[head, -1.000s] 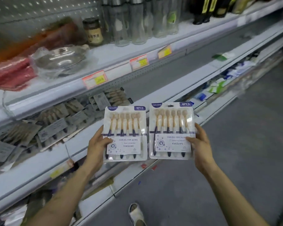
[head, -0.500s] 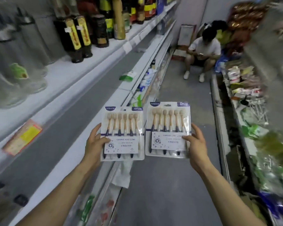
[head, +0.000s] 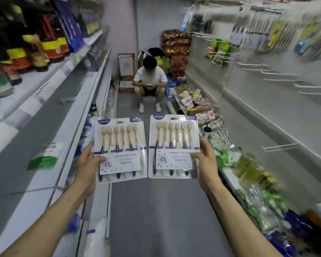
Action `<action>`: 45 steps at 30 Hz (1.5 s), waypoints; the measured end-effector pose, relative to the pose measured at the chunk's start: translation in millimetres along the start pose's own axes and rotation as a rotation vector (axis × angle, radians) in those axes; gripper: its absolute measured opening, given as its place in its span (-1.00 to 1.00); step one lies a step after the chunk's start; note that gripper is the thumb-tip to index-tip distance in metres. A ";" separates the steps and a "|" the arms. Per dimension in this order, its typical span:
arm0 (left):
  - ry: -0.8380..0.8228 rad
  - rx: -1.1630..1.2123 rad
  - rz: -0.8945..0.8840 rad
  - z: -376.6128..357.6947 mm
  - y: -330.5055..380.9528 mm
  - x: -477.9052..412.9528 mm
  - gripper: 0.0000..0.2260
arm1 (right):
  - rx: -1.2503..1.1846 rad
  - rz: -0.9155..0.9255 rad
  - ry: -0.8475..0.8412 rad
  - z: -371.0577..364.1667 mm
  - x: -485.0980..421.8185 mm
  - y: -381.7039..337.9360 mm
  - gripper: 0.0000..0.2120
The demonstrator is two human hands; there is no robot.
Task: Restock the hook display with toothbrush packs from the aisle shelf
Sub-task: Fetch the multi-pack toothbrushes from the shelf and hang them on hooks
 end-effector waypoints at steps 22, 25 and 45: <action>-0.726 0.009 0.001 -439.2 59.1 -374.3 -0.28 | -0.011 0.265 0.710 54.1 -253.4 -151.2 -0.43; -0.832 0.012 0.003 -492.7 62.9 -390.4 -0.30 | -0.019 0.264 0.819 67.6 -266.2 -158.1 -0.41; -1.023 0.051 -0.039 -756.2 66.3 -593.6 -0.36 | 0.003 0.406 0.884 79.8 -553.6 -234.5 -0.57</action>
Point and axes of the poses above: each hand's wrist, its own x-axis away from the middle knuckle, its own z-axis out of the back of the hand, y = z × x, the point moved 7 cm from there along -x, towards the middle knuckle, and after that the axes turned 2 degrees about x, right-handed, at the moved point
